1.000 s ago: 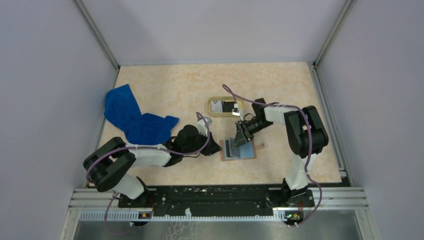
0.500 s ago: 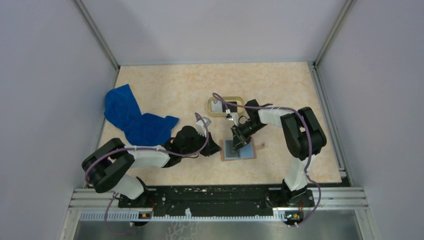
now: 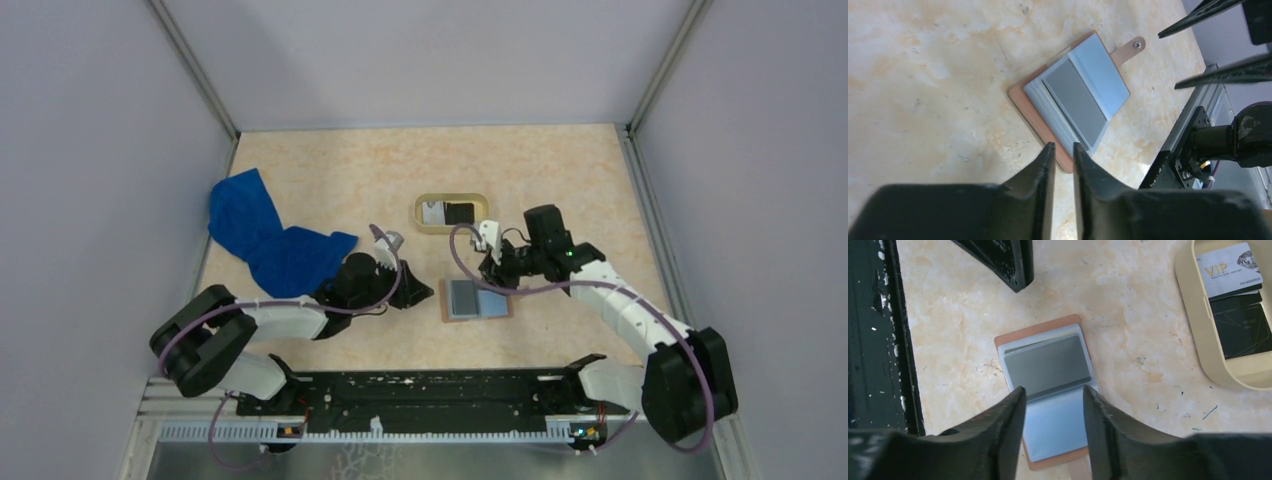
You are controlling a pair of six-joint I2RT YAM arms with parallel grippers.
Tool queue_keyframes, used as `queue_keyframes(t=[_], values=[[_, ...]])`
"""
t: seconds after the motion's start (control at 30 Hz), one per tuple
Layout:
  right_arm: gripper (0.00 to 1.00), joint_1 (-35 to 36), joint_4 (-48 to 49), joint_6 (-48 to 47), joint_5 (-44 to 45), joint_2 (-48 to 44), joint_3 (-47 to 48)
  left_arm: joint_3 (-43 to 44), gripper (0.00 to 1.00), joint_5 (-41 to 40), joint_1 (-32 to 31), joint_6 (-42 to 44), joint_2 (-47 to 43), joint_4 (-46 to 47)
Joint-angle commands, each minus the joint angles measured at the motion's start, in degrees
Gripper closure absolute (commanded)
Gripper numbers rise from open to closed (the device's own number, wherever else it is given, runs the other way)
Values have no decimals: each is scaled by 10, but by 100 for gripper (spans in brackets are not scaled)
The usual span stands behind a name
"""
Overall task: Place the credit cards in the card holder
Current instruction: Turn over the card slot in the card holder, then pick up the credit card from the storage box.
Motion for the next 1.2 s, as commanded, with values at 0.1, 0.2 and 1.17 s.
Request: queue_keyframes(t=[0.1, 0.2, 1.17], values=[[46, 5, 82, -89, -3, -35, -12, -55, 41, -10, 63, -34, -81, 82], [43, 4, 49, -84, -11, 0, 55, -63, 5, 16, 110, -63, -88, 84], [34, -12, 177, 260, -76, 391, 422, 149, 12, 24, 215, -113, 113, 133]])
